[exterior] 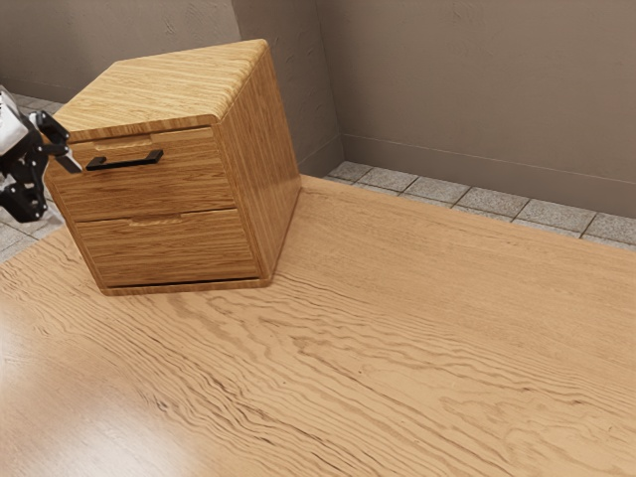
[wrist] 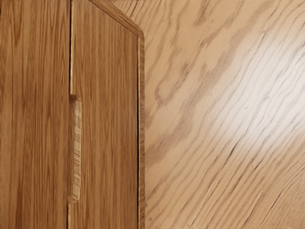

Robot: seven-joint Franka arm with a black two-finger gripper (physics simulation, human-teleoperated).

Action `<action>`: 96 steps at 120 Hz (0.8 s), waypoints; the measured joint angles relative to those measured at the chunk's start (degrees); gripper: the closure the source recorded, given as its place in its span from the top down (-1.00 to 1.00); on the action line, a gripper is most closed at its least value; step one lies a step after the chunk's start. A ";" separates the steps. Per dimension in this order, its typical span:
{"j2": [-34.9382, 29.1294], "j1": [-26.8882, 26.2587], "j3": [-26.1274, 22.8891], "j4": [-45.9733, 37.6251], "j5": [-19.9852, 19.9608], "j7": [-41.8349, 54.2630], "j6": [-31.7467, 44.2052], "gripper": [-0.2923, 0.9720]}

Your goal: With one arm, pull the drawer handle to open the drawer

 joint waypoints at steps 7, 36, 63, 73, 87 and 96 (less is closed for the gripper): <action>1.40 -0.04 -0.03 1.16 0.10 1.05 0.38 0.54; 5.92 -0.32 -0.21 5.27 1.14 4.45 1.28 0.54; 10.01 -1.00 -0.36 8.66 2.14 6.56 1.75 0.54; 10.58 -1.01 -0.37 9.26 2.36 7.16 1.84 0.54; 11.59 -1.11 -0.37 9.40 2.51 7.86 1.92 0.54; 12.10 -1.13 -0.37 9.41 2.55 8.24 1.98 0.54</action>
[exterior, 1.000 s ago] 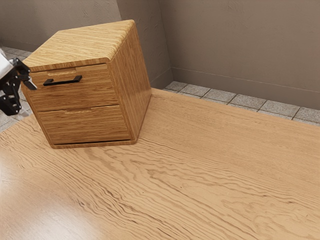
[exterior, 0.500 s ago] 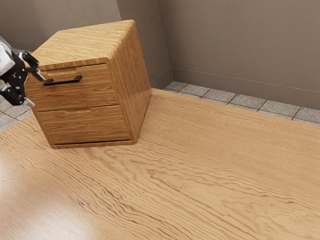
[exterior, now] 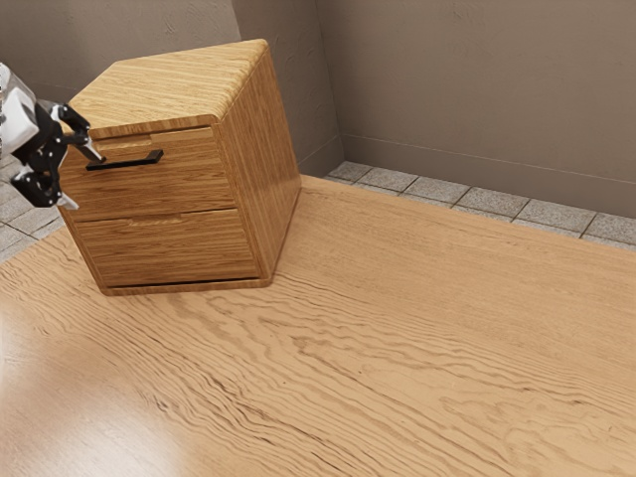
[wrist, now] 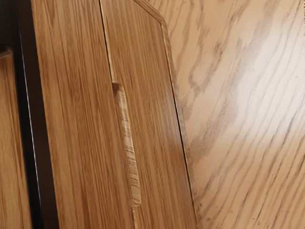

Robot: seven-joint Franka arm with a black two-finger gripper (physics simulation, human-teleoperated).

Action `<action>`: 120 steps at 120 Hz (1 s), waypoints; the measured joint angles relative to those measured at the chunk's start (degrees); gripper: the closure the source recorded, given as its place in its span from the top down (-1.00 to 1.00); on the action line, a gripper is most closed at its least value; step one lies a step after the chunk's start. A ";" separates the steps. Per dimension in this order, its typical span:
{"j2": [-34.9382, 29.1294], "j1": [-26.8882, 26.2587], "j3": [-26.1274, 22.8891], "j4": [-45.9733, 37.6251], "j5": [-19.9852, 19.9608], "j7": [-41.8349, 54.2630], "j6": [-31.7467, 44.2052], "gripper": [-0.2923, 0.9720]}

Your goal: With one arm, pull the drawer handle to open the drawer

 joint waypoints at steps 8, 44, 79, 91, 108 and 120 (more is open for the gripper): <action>0.67 0.13 -0.25 0.39 0.03 0.29 0.15 0.56; 1.24 -0.13 -0.13 0.80 0.03 1.06 0.40 0.56; 0.86 -0.30 -0.02 0.32 0.03 -0.63 0.44 0.57; 0.79 -0.56 0.19 0.25 0.01 -1.75 0.44 0.57; -0.60 0.51 -0.66 -1.46 0.04 -3.20 0.38 0.58; -1.93 -0.55 0.48 -2.83 0.08 -4.30 0.33 0.57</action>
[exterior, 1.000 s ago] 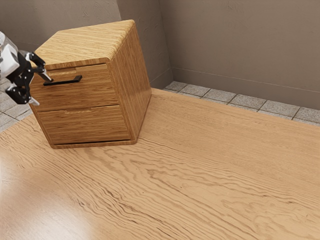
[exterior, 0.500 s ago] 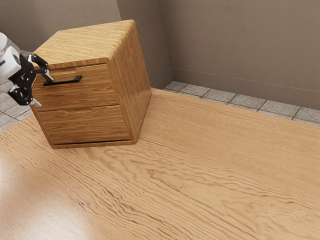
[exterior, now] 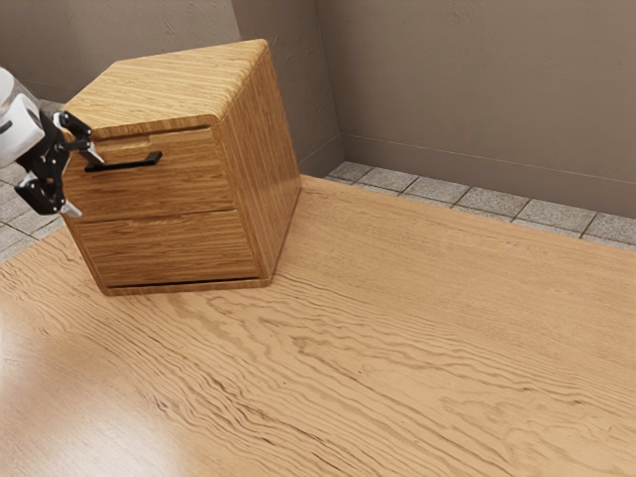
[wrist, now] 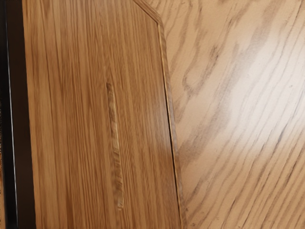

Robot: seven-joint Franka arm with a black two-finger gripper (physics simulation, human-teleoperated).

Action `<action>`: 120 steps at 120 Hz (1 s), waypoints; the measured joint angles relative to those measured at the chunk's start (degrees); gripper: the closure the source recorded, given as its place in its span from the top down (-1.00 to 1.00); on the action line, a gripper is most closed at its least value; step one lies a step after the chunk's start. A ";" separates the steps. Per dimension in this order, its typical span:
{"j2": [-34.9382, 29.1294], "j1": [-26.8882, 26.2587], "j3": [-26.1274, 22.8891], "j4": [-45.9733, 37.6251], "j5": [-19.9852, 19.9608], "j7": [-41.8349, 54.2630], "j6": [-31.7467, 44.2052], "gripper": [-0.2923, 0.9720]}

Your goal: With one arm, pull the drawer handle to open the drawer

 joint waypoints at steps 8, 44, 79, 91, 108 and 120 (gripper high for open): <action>-0.85 0.25 -0.16 -0.92 0.00 -0.68 0.02 0.53; -5.89 -1.82 -0.60 -6.79 -0.22 -2.96 0.21 0.45; -10.70 -2.29 0.16 -12.01 -0.14 -4.09 0.04 0.52; -13.17 -2.18 0.28 -14.16 -0.26 -4.29 -0.19 0.50; -16.30 -2.30 0.83 -17.31 -0.47 -4.28 -0.57 0.55; -18.42 -2.51 1.71 -19.17 -0.80 -4.07 -0.85 0.54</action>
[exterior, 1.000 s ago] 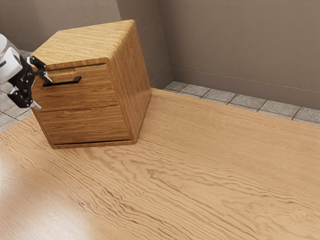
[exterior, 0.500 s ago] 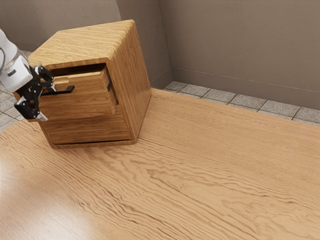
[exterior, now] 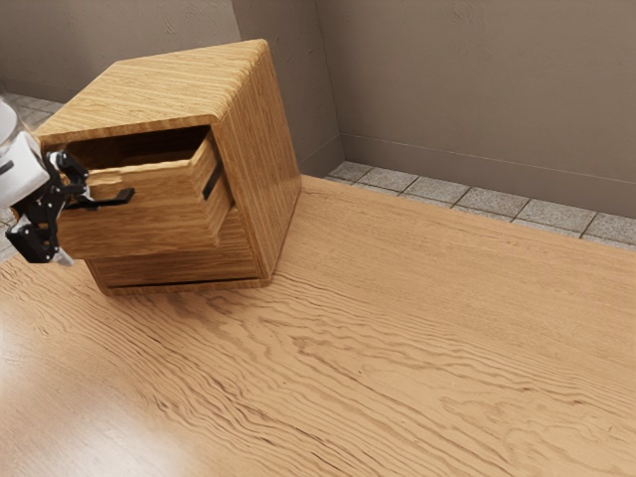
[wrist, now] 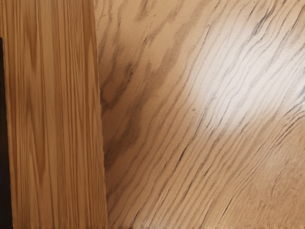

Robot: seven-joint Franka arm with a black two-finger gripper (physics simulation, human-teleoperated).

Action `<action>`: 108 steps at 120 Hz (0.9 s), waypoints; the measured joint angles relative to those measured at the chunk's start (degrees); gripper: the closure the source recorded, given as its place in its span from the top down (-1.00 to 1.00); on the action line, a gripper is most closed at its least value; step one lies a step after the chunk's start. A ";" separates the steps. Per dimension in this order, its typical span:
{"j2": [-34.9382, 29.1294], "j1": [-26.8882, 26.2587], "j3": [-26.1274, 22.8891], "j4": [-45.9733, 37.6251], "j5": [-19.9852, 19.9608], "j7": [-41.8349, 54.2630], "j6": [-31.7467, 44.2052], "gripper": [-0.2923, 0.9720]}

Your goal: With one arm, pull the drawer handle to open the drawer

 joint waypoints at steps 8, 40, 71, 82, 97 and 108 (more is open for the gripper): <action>-1.48 -0.24 0.97 -1.27 -0.53 0.32 -0.39 0.53; -7.26 -2.05 4.01 -6.43 -2.93 2.43 -1.88 0.54; -12.29 -6.29 8.59 1.32 -4.05 4.08 -4.06 0.48; -12.43 -6.47 8.44 4.82 -4.25 3.22 -4.93 0.50; -7.16 -10.65 7.20 15.37 -1.60 -4.92 -8.67 0.52; 5.81 -25.84 8.33 30.56 5.04 -15.79 -17.98 0.52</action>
